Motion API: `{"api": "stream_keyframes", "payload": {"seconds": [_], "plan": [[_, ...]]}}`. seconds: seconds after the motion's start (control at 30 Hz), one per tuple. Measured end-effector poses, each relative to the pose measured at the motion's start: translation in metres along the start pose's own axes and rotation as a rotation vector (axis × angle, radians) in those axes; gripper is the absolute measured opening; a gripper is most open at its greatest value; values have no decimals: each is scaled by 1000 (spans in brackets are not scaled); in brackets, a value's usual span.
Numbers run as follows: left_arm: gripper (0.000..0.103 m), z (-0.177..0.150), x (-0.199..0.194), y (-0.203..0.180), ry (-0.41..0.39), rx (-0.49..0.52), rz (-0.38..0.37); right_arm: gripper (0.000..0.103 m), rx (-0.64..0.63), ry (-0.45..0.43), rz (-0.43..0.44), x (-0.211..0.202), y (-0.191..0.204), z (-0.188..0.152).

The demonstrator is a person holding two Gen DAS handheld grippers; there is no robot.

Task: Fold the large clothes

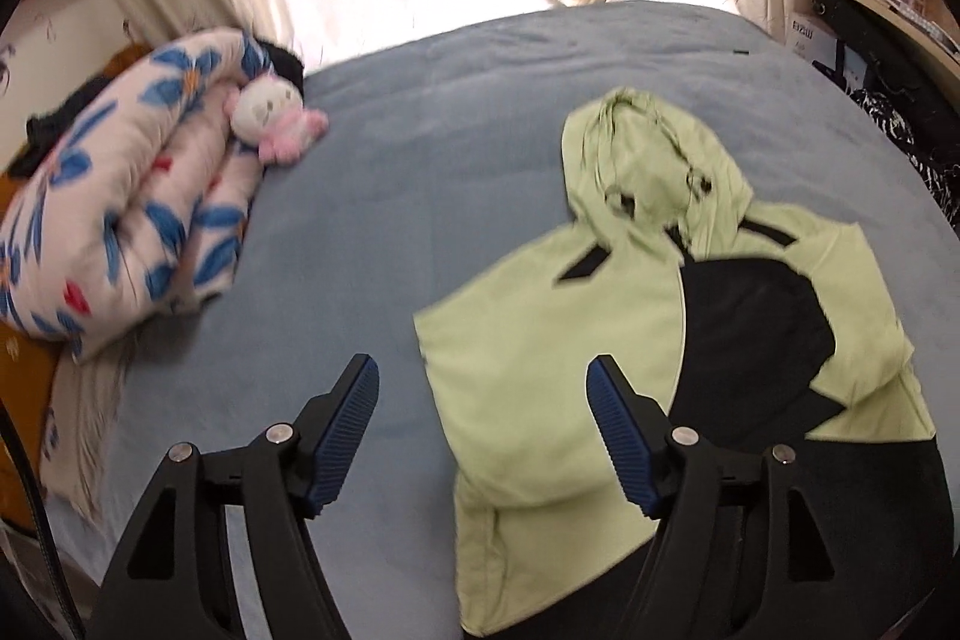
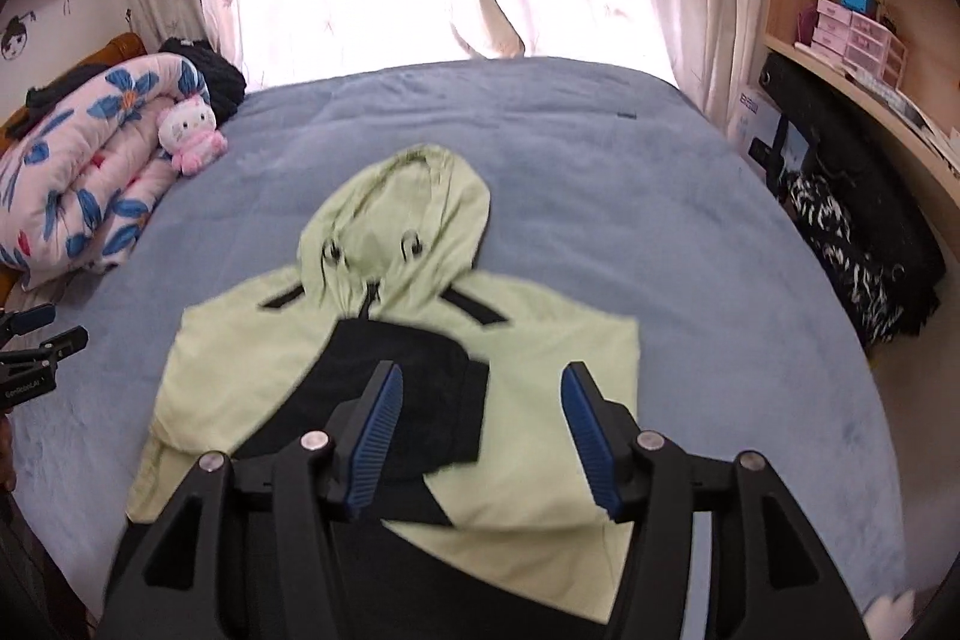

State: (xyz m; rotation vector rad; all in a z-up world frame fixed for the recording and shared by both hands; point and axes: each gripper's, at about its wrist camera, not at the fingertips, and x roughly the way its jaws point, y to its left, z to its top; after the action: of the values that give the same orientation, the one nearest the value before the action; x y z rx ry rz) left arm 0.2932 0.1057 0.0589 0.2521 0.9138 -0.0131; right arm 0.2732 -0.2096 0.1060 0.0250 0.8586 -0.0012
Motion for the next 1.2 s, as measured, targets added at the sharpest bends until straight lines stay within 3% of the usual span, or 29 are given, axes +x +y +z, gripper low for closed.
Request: {"api": "stream_keyframes", "payload": {"seconds": [0.13,0.27,0.53,0.77,0.93,1.07,1.1,1.17,1.2], "plan": [[71,43,13,2,8,22,-15,55,10,16,20,12,-4,48],[71,91,54,1,58,19,-70,55,17,56,43,45,-9,87],[71,163,175,-22,117,5,-160,55,84,163,114,182,-26,142],[70,202,304,-49,170,-81,-287,55,203,227,201,308,-30,147],[70,202,369,-69,209,-101,-336,55,229,271,206,381,-34,137],[70,195,409,-83,246,-103,-357,55,239,285,224,414,-37,128],[67,193,415,-85,246,-114,-375,55,245,277,239,419,-36,126],[50,191,420,-86,229,-139,-420,44,238,267,263,425,-31,125],[29,190,421,-86,219,-151,-435,33,231,269,280,427,-26,125]]}}
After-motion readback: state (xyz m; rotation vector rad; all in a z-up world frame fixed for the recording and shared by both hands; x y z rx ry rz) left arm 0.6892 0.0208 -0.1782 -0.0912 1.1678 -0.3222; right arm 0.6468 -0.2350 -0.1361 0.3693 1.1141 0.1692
